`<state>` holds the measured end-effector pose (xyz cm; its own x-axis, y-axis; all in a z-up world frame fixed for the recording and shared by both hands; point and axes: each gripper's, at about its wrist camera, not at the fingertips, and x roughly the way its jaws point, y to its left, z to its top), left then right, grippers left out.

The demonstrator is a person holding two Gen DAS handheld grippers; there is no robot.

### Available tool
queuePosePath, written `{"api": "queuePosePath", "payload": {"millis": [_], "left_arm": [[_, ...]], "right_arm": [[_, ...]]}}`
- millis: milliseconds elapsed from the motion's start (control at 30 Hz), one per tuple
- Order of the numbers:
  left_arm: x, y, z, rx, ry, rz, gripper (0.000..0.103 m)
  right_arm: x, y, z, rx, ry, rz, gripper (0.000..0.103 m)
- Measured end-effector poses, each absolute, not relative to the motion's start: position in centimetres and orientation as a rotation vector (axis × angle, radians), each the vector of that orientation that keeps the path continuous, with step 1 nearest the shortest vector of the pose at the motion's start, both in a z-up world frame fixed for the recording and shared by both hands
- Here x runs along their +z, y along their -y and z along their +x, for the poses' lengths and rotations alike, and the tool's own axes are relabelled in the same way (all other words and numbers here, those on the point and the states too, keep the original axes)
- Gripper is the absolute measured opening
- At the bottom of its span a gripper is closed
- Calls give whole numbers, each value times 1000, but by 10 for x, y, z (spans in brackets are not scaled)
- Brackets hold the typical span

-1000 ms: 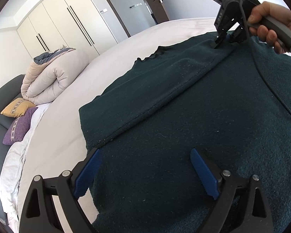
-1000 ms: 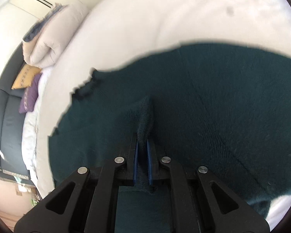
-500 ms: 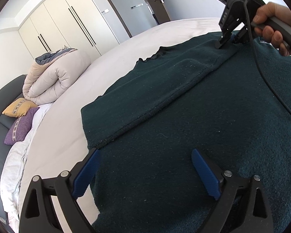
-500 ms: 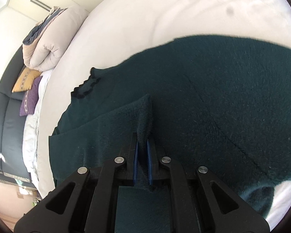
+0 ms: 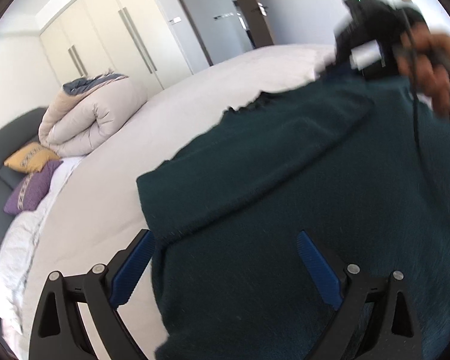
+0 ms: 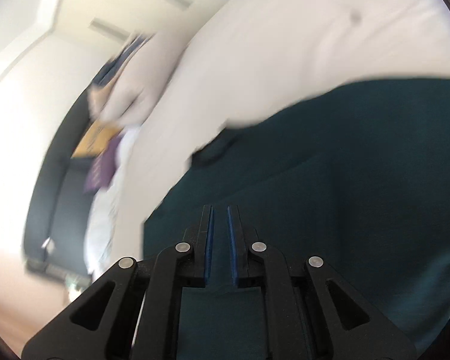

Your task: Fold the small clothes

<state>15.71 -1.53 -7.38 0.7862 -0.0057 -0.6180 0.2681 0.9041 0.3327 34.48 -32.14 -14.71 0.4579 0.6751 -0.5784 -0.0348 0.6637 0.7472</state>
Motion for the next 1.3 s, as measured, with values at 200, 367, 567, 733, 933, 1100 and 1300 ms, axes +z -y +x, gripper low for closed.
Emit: {"api": "queuePosePath", "payload": {"millis": [200,367,567,733,933,1100,1300], "left_arm": [[-64,-2,181,-122,-685,345,98],[-71,-11,180,-201,-761,163,98],[-75,3,166,-273,-815,57,98],[-72,9,162,-331,-864,-74,99],[-70,16,166,-383,-915,-186,102],[-67,14,169,-409,-936,-287,102],[-73,12,174,-413,-964,-323,102]], "right_arm": [[-181,369,327,313,-931,843,11],[-144,456,261,159,-713,901,64],[-133,579,162,-72,-522,1115,83],[-153,649,95,-275,-383,1318,83],[-166,674,92,-294,-316,1364,73],[-174,694,108,-311,-275,1439,59],[-170,723,113,-315,-244,1418,57]]}}
